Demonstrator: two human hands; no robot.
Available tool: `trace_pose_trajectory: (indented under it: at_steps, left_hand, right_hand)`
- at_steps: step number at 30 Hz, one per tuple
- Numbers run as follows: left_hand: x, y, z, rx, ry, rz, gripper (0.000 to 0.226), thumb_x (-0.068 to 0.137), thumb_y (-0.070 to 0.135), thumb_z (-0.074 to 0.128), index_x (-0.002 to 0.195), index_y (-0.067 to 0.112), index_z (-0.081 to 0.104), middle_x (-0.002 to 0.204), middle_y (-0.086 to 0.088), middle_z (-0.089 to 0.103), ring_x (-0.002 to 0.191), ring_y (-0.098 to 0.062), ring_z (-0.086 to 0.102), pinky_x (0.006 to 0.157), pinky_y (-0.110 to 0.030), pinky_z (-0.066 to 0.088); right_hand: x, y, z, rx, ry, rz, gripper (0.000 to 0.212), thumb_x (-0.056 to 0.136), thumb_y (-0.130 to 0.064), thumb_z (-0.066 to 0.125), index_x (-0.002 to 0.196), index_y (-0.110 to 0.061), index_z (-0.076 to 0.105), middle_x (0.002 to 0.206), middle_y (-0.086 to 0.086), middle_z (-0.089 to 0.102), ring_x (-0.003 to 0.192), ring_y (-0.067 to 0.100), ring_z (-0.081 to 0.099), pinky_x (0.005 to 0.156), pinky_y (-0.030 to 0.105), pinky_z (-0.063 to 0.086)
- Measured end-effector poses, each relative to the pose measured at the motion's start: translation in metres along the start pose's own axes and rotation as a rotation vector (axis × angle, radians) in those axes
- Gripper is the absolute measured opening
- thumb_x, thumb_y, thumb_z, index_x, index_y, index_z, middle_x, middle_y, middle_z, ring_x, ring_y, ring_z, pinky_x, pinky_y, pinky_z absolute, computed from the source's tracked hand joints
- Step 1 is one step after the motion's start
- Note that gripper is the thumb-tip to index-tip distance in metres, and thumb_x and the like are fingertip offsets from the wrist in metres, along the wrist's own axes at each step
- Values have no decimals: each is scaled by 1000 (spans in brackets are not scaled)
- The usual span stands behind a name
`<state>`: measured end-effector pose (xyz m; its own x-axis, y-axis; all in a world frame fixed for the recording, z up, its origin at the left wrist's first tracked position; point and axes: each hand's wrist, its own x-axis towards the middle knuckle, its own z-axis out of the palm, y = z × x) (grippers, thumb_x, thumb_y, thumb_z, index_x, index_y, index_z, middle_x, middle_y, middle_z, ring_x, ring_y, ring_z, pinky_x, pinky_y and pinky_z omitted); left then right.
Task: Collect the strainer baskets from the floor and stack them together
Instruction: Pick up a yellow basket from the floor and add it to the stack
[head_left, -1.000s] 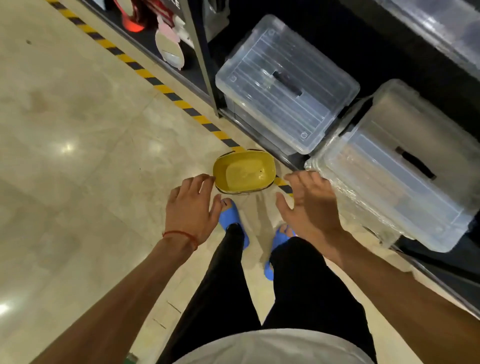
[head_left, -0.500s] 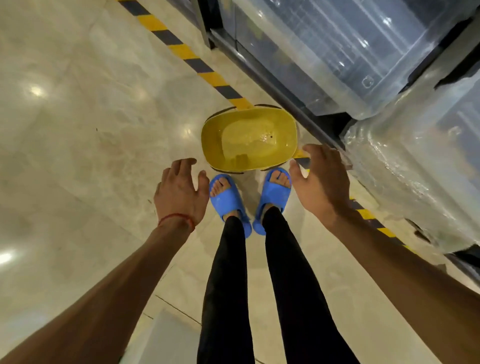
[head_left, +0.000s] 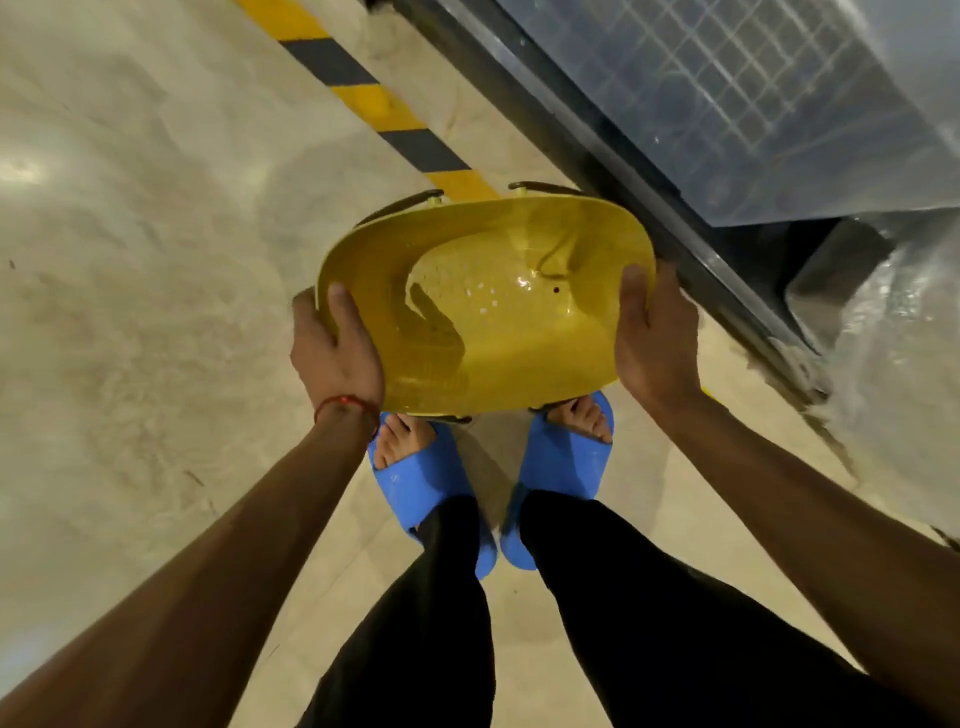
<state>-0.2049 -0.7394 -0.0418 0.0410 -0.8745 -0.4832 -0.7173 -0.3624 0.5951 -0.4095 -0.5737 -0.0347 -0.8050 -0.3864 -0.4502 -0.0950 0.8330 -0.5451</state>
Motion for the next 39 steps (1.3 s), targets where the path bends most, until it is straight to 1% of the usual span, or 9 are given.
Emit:
trace_pose_trajectory:
  at_steps: [2, 4, 10, 13, 20, 27, 31, 35, 39]
  left_hand:
    - [1, 3, 2, 21, 39, -25, 38, 104, 41, 35, 117, 11, 54, 92, 4, 55, 82, -17, 47, 71, -23, 33]
    - [-3, 8, -3, 39, 61, -44, 37, 105, 36, 34, 111, 7, 56, 88, 3, 54, 79, -18, 45, 65, -20, 28]
    - [-43, 45, -66, 66, 98, -53, 40, 105, 36, 34, 111, 6, 60, 96, -3, 60, 86, -19, 49, 69, -22, 28]
    - [-73, 71, -117, 69, 80, -44, 42, 104, 39, 34, 112, 8, 60, 108, -11, 65, 98, -28, 57, 77, -28, 36]
    - [-144, 135, -228, 37, 49, 2, 44, 103, 44, 36, 120, 13, 62, 117, -9, 66, 101, -22, 57, 86, -32, 43]
    - [-204, 172, -298, -4, -71, 120, 42, 103, 43, 37, 112, 12, 64, 96, -2, 63, 88, -19, 54, 78, -29, 38]
    - [-243, 189, -335, 16, -129, 190, 40, 103, 42, 37, 114, 15, 64, 93, 3, 60, 87, -17, 53, 77, -26, 36]
    - [-282, 208, -367, 55, -188, 262, 39, 103, 40, 39, 118, 14, 64, 97, 4, 59, 89, -14, 52, 77, -23, 35]
    - [-331, 217, -388, 68, -277, 352, 37, 103, 39, 40, 115, 14, 65, 98, 3, 62, 89, -14, 54, 78, -24, 38]
  right_hand:
    - [4, -3, 5, -1, 65, 9, 25, 110, -29, 35, 102, -12, 51, 74, -10, 51, 67, 3, 50, 65, 30, 33]
    - [0, -10, 5, 12, 112, 31, 24, 110, -26, 36, 92, -13, 46, 68, -11, 44, 61, 3, 44, 60, 28, 26]
    - [-47, -60, -43, 39, 113, 18, 34, 109, -27, 37, 108, -2, 60, 98, 15, 66, 88, 28, 58, 69, 33, 32]
    - [-86, -95, -85, 56, 110, -13, 33, 109, -28, 39, 110, -3, 61, 101, 19, 67, 88, 25, 56, 73, 36, 35]
    - [-187, -160, -178, 105, 83, 17, 35, 109, -30, 35, 113, -7, 61, 95, 1, 57, 86, 18, 52, 68, 26, 29]
    - [-286, -184, -235, 152, 247, 97, 35, 109, -27, 37, 115, -1, 60, 92, 1, 53, 83, 18, 47, 66, 21, 26]
    - [-345, -184, -266, 199, 260, 180, 30, 109, -35, 35, 100, -15, 55, 88, 2, 57, 83, 25, 55, 70, 28, 30]
    - [-413, -185, -294, 299, 309, 273, 38, 108, -37, 35, 114, -10, 61, 94, -3, 59, 90, 22, 58, 77, 30, 37]
    - [-480, -167, -308, 362, 468, 315, 40, 107, -42, 36, 111, -13, 63, 91, 4, 67, 85, 25, 63, 76, 41, 52]
